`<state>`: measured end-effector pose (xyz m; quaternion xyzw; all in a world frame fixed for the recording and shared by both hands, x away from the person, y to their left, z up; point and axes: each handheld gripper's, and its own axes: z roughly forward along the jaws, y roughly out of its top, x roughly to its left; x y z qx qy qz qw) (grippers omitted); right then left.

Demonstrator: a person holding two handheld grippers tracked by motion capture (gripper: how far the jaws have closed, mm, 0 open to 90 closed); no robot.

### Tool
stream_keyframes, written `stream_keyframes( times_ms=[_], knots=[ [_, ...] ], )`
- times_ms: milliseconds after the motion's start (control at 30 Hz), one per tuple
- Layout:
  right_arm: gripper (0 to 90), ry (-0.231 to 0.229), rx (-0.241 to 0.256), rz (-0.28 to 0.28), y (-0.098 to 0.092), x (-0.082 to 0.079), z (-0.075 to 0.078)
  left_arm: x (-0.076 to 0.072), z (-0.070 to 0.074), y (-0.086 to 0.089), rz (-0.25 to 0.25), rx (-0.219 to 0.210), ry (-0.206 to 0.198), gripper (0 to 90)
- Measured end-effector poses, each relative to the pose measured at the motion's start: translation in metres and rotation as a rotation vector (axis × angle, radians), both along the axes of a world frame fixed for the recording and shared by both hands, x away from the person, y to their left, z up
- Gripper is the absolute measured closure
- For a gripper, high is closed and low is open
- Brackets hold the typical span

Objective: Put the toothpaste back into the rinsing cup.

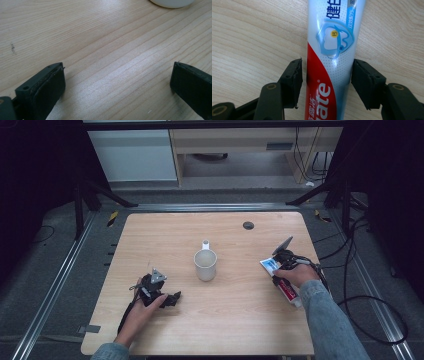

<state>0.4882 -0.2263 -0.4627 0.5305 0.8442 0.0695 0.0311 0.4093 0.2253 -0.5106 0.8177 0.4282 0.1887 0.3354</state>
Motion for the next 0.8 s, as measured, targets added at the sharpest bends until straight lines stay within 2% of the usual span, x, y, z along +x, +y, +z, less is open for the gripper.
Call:
stream_keyframes(
  times_ms=[633, 800],
  knots=[
    [45.8, 0.005, 0.019, -0.028, -0.001, 0.010, -0.004, 0.000, 0.000, 0.000, 0.000, 0.000, 0.000, 0.0],
    [47.3, 0.011, 0.004, -0.026, 0.002, 0.011, -0.005, 0.000, 0.000, 0.000, 0.000, 0.000, 0.000, 0.0]
  ],
)
